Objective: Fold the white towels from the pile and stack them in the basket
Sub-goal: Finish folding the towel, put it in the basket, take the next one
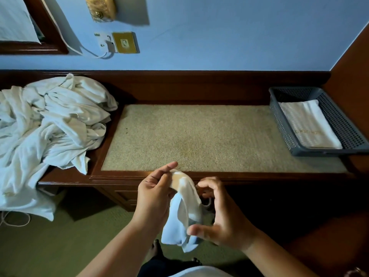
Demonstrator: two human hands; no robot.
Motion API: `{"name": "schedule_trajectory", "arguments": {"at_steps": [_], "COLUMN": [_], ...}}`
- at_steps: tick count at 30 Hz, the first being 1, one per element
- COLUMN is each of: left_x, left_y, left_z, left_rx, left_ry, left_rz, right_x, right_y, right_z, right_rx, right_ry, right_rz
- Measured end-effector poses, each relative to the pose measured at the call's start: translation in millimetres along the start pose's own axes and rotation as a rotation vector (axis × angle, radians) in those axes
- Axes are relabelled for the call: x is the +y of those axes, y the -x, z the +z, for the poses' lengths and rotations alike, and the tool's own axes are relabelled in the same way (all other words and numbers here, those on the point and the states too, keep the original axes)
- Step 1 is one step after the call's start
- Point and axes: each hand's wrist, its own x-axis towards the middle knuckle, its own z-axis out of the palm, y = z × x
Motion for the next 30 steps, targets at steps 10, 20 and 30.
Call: {"name": "schedule_trajectory", "arguments": {"at_steps": [10, 20, 30], "left_x": [7.4, 14.2, 8.4], "left_y": [5.6, 5.2, -6.0], "left_z": [27.4, 30.1, -1.4], "left_rx": [0.009, 0.048, -0.461], "left_ry": [-0.093, -0.246, -0.769], "left_rz": [0.143, 0.212, 0.096], "right_x": [1.9, 4.0, -25.1], "right_y": [-2.8, -30.2, -58.3], "right_z": [-0.9, -27.4, -58.6], "right_rx": [0.341, 0.452, 0.319], "right_ry": [0.28, 0.146, 0.058], "right_rz": [-0.05, -0.216, -0.289]}}
